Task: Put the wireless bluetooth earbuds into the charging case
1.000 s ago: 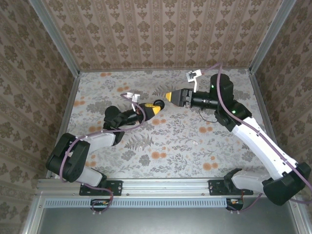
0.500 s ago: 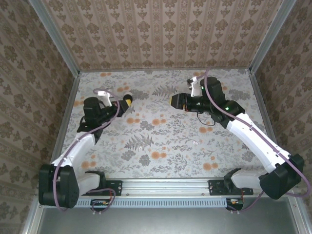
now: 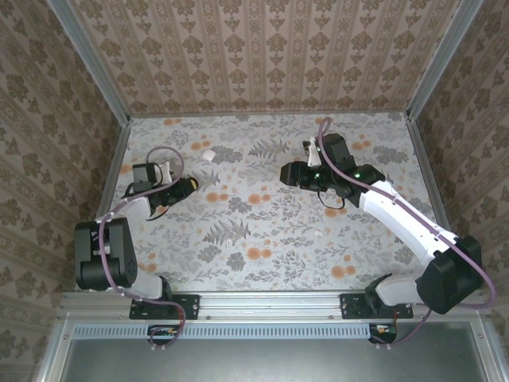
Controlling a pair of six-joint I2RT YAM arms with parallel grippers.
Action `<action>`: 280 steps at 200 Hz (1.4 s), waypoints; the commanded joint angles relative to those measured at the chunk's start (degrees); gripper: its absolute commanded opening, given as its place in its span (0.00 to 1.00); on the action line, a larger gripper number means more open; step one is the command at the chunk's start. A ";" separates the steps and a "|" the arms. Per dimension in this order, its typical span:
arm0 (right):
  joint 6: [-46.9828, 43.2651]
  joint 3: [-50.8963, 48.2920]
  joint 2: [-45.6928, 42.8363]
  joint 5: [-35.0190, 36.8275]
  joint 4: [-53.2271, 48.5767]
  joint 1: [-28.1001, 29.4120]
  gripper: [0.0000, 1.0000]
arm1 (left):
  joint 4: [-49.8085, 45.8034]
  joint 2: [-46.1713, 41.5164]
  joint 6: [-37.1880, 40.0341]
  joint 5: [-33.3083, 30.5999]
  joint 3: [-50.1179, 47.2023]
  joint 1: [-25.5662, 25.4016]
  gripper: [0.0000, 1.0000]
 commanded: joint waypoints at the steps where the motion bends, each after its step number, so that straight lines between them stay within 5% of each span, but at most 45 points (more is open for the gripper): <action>1: -0.99 -0.56 1.85 1.04 -0.06 0.00 0.56 | -1.42 2.84 2.66 0.13 1.17 1.94 0.14; 81: -2.21 4.34 11.35 1.31 -0.15 2.46 0.55 | -10.94 2.28 7.89 -8.28 3.84 5.56 0.48; 129: -3.89 4.34 11.06 3.10 -0.83 2.48 0.55 | -18.46 1.22 11.44 -16.01 13.03 3.38 0.51; 200: -4.78 1.63 10.20 4.32 -1.07 2.29 0.56 | -25.16 27.74 10.37 -21.02 43.15 -7.73 0.53; 280: -5.15 -1.32 8.86 6.14 -1.00 1.88 0.56 | -31.79 47.09 10.99 -23.02 64.64 -11.12 0.53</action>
